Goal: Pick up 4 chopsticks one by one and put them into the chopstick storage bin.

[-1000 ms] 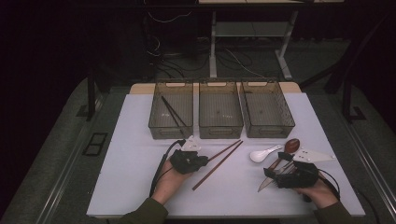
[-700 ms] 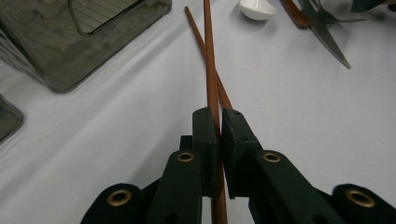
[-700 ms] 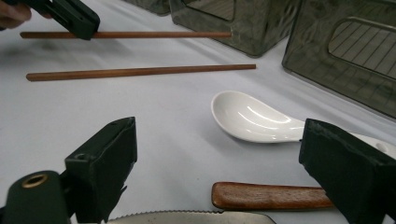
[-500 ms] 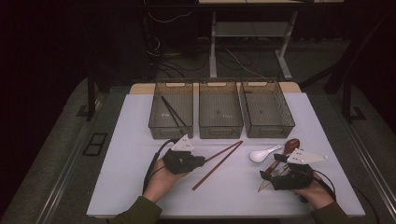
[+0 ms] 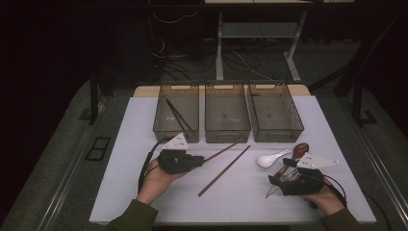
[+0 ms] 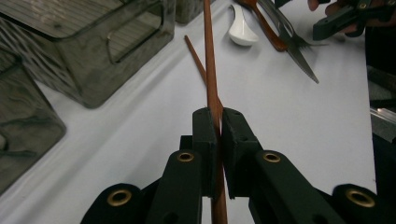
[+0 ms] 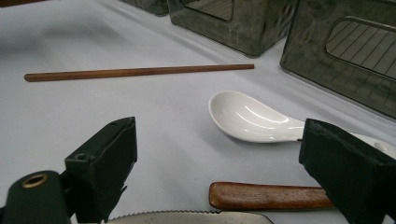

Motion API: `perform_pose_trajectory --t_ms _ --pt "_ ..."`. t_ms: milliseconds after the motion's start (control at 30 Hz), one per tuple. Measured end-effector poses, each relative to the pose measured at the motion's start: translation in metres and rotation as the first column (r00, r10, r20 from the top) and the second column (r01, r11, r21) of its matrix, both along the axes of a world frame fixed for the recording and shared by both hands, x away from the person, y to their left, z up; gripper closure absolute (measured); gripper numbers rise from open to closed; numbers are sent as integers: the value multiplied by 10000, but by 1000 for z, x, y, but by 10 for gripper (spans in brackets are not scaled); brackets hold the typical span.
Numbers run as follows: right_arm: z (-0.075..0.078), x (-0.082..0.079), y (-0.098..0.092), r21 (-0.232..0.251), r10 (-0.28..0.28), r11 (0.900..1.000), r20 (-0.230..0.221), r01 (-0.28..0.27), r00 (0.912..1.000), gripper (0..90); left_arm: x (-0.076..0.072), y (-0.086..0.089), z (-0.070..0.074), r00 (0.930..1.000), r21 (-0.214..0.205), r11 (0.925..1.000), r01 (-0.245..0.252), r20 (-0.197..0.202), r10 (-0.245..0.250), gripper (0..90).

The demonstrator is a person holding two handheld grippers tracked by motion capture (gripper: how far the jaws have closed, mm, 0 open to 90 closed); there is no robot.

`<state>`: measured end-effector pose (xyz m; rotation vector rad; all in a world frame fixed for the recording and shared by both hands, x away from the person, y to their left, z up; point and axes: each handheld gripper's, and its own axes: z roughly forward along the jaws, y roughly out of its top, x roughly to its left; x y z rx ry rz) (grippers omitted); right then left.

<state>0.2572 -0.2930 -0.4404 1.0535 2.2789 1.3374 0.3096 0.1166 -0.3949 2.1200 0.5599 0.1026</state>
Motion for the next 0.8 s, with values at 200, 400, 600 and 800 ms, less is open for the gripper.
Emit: perform_pose_trajectory --t_ms 200,400,600,800 --pt "0 1 0 12 -49 10000 -39 49 10000 110 4 8 7 9999 -189 9998 -69 111 71 838" --pt "0 0 -1 22 -63 10000 -7 63 10000 110 9 15 14 9991 -247 9991 -343 228 349 838" --pt "0 0 0 10 -68 10000 -24 68 10000 110 18 25 20 9969 -362 9968 -707 319 719 838" --pt "0 -1 -2 29 -118 9999 70 117 9999 110 29 31 25 9940 -431 9940 -1008 393 1025 838"
